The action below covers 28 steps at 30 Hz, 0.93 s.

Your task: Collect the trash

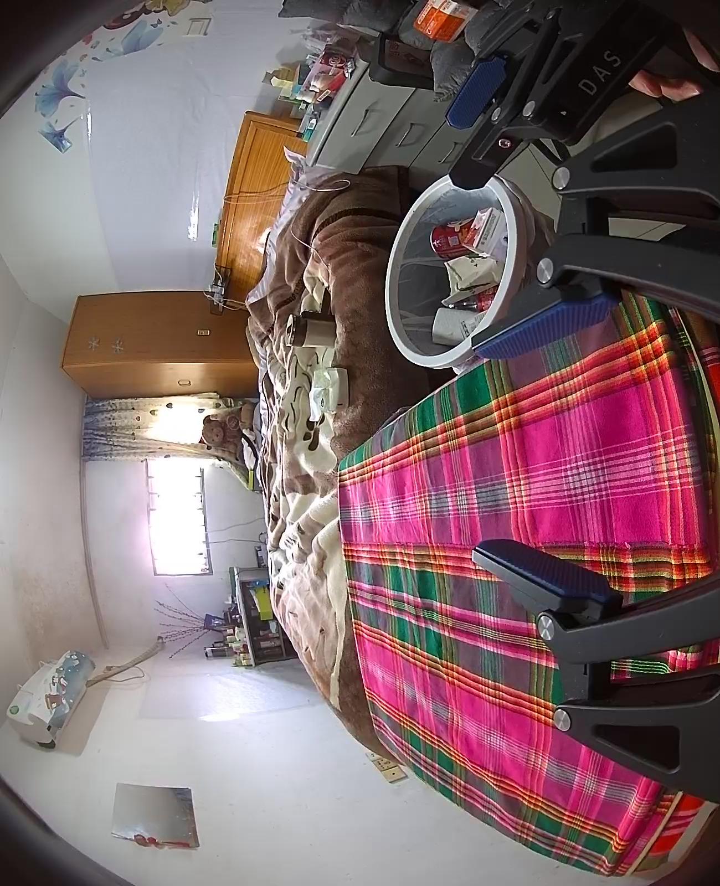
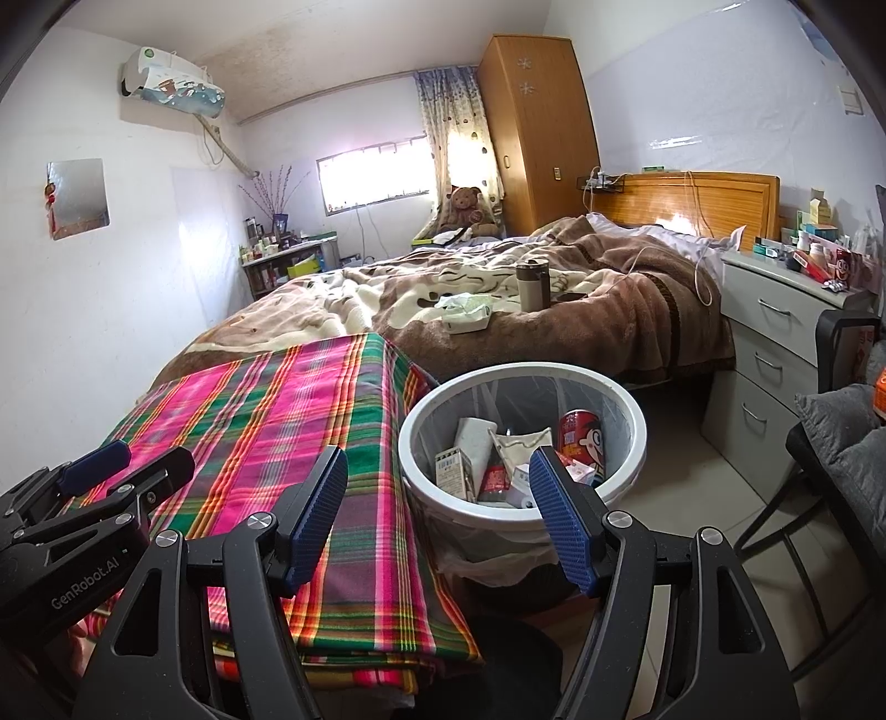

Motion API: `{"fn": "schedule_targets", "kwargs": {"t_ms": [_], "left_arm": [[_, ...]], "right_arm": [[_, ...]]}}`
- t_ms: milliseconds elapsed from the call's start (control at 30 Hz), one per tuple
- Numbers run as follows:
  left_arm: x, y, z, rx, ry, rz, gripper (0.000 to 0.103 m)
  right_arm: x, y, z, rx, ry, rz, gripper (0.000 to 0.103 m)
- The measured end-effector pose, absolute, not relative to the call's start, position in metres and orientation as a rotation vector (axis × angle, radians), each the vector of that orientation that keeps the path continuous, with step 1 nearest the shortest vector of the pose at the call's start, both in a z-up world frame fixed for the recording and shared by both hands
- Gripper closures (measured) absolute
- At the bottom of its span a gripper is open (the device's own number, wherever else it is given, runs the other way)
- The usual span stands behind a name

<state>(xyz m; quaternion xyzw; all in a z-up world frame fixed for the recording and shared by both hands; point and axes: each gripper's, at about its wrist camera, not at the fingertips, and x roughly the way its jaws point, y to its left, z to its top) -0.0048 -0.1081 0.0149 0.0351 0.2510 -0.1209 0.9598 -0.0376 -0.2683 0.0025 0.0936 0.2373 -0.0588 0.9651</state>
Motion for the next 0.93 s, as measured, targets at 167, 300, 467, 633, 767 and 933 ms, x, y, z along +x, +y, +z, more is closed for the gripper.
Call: {"fn": "schedule_targets", "kwargs": {"t_ms": [167,300,467,633,767,933], "left_arm": [[-0.0048,-0.1079,0.0147,0.072,0.508,-0.245,0.036],[-0.0048,-0.1078,0.0143,0.072,0.509,-0.245,0.036],[-0.0053,-0.1080,0.0160,0.071,0.508,-0.248,0.036],[-0.0043,-0.1062,0.0155,0.060,0.509,-0.241,0.036],[-0.0038,-0.1054,0.0152,0.061,0.509,-0.243,0.036],[-0.0029,-0.1049,0.0141,0.060,0.511,-0.247,0.036]], "right_arm": [[-0.0386,-0.2683,0.0041,0.190,0.479,-0.117,0.033],[-0.0389,-0.2681,0.0044,0.190,0.481,-0.116,0.033],[-0.0387,-0.2682,0.0064,0.189,0.482,-0.116,0.033],[-0.0387,-0.2678,0.0063,0.190,0.482,-0.117,0.033],[-0.0384,-0.2676,0.0055,0.189,0.481,-0.117,0.033],[-0.0388,-0.2677,0.0063,0.189,0.480,-0.119,0.033]]}}
